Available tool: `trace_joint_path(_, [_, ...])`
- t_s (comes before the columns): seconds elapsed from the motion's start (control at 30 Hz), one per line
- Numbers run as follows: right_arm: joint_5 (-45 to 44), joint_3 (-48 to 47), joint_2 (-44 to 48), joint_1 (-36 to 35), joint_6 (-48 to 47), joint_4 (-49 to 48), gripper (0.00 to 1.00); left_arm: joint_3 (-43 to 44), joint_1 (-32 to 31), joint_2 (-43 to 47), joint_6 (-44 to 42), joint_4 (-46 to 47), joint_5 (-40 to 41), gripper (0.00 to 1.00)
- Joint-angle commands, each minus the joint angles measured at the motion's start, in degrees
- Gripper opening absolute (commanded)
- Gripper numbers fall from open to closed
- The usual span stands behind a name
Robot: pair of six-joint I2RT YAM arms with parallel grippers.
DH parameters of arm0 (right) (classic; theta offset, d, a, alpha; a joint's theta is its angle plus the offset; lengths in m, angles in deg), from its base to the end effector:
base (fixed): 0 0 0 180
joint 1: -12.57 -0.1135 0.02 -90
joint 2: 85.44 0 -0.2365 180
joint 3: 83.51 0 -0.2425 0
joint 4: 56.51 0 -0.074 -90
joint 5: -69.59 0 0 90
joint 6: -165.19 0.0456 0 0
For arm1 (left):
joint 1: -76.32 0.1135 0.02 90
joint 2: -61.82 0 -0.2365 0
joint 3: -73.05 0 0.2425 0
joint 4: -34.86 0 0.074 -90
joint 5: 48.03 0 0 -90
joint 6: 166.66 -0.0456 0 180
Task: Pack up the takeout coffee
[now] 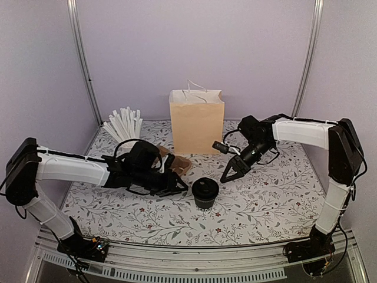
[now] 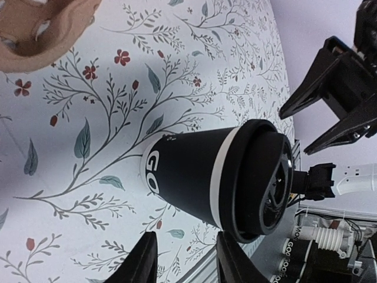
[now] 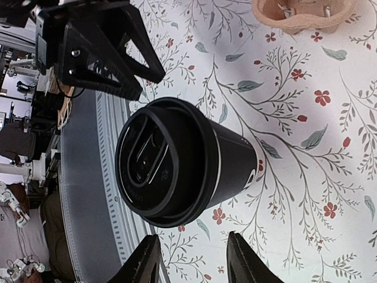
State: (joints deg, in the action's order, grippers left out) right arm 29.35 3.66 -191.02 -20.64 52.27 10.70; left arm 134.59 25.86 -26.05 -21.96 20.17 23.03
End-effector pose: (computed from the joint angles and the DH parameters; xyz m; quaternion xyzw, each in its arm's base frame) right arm 0.2638 0.2143 0.1859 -0.4577 0.7801 0.4245 0.0415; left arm 0.1903 -0.2538 0.1654 0.0350 0.8995 -0.4157 0.1295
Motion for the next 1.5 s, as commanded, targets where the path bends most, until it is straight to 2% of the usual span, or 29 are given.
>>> trace_joint_path(0.0, [0.0,-3.1,-2.6,0.3,1.5,-1.2,0.4,-0.3,0.4,-1.0,3.4,7.3,-3.6,0.37])
trace_joint_path(0.67, [2.6,-5.0,-8.1,0.3,1.7,-1.0,0.4,1.1,0.6,-7.2,2.7,9.3,-5.3,0.36])
trace_joint_path(0.87, [3.5,-3.6,-10.0,0.2,1.6,-0.9,0.41,1.2,0.7,-10.1,0.6,2.0,-4.8,0.33])
trace_joint_path(1.0, [-0.2,-0.9,-11.6,-0.3,2.8,-3.1,0.41,-0.3,0.7,-12.7,-2.2,-5.2,-3.5,0.31])
trace_joint_path(1.17, [-5.5,2.8,-14.6,-0.5,5.4,-5.0,0.41,0.8,1.8,-23.6,-10.8,-16.8,-0.9,0.23])
trace_joint_path(1.27, [-8.8,3.8,-16.7,-0.6,6.6,-5.4,0.4,-0.2,2.6,-25.7,-11.2,-16.8,-2.4,0.2])
trace_joint_path(1.47, [-8.8,2.7,-16.5,-0.6,6.8,-5.0,0.39,2.1,3.0,-25.8,-12.3,-20.1,-1.8,0.13])
